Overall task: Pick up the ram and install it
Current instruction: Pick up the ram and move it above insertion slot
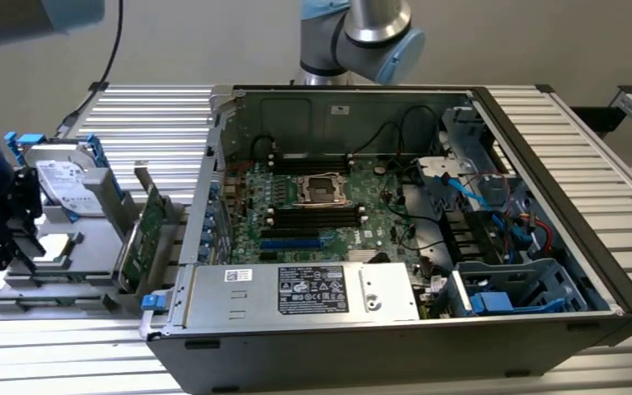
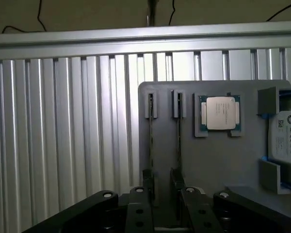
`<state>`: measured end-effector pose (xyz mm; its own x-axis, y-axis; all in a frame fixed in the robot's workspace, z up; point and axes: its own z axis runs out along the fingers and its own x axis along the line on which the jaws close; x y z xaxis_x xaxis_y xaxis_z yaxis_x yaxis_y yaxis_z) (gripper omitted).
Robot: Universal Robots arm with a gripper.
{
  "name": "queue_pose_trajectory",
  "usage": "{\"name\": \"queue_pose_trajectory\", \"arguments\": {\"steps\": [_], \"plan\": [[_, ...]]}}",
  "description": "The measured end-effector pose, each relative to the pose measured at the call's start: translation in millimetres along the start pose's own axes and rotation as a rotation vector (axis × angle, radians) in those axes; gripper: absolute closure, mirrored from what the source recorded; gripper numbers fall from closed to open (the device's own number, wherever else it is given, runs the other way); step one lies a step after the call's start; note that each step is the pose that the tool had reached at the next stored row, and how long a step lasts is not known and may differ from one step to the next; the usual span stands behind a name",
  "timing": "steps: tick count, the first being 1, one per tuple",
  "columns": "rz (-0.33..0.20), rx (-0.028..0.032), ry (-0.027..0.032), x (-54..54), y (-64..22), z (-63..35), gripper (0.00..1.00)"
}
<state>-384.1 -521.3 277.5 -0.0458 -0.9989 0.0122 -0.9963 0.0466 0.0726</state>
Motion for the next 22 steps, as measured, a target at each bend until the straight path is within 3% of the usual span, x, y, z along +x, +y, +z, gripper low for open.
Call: {"name": "queue_pose_trajectory", "arguments": {"steps": [11,16,22], "plan": [[-0.052,-0.0035,-0.0037,7.9,3.5,20.5,0.70],[-0.084,-0.0030,-0.0029,8.0,9.2,29.9,0.70],[-0.107,-0.0024,-0.0013,8.0,9.1,40.8,0.70]]}}
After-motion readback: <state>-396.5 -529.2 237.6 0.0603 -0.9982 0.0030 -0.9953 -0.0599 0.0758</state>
